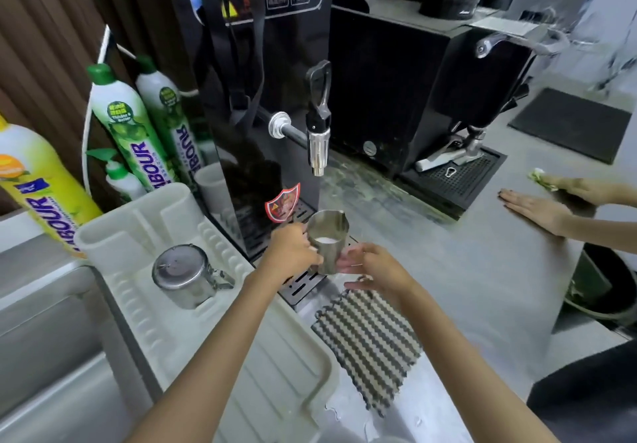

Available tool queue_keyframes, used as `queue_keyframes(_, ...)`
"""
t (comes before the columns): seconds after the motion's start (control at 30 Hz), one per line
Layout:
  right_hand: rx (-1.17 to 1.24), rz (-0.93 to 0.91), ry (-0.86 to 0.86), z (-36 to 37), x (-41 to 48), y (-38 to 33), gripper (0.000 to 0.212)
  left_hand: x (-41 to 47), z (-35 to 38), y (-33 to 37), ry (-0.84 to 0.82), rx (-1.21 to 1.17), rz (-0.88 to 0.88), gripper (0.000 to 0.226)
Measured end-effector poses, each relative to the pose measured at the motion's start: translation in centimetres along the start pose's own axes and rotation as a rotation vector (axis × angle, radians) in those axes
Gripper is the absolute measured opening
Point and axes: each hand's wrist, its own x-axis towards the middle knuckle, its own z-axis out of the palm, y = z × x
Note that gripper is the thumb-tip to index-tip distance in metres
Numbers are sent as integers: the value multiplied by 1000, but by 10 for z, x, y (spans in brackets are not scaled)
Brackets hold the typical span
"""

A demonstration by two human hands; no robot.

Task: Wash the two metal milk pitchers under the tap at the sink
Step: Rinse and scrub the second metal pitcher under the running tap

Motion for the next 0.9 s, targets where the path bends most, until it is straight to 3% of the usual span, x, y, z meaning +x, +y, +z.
queue_keyframes(0.07, -72, 2, -66, 8, -2, 1, 29, -16, -2, 3, -152, -164, -37, 50)
queue_keyframes(0.13, -87, 5, -142, 15, -2, 4, 41, -29, 2, 4, -191, -244, -31, 57)
queue_keyframes(0.23, -52, -29, -161, 24, -4, 7, 28, -38, 11, 0, -190, -319, -21, 59)
queue_keyframes(0.33, 5, -77, -58, 35, -2, 11, 12, -39, 14, -4, -124, -362, -8, 40)
queue_keyframes(0.53, 33, -104, 9, 38, -5, 10, 23, -41, 4, -22, 3, -400, -38, 53)
queue_keyframes(0.73, -6, -65, -427, 39, -48, -10, 23, -79, -31, -67, -45, -687, -72, 88)
queue_keyframes(0.83, -93, 0, -667, 63, -67, -27, 9, -117, -49, -102, -59, -721, 1, 90)
queue_keyframes(0.9, -214, 16, -815, 93, -72, -36, 28, -145, -64, -125, 31, -767, 26, 80)
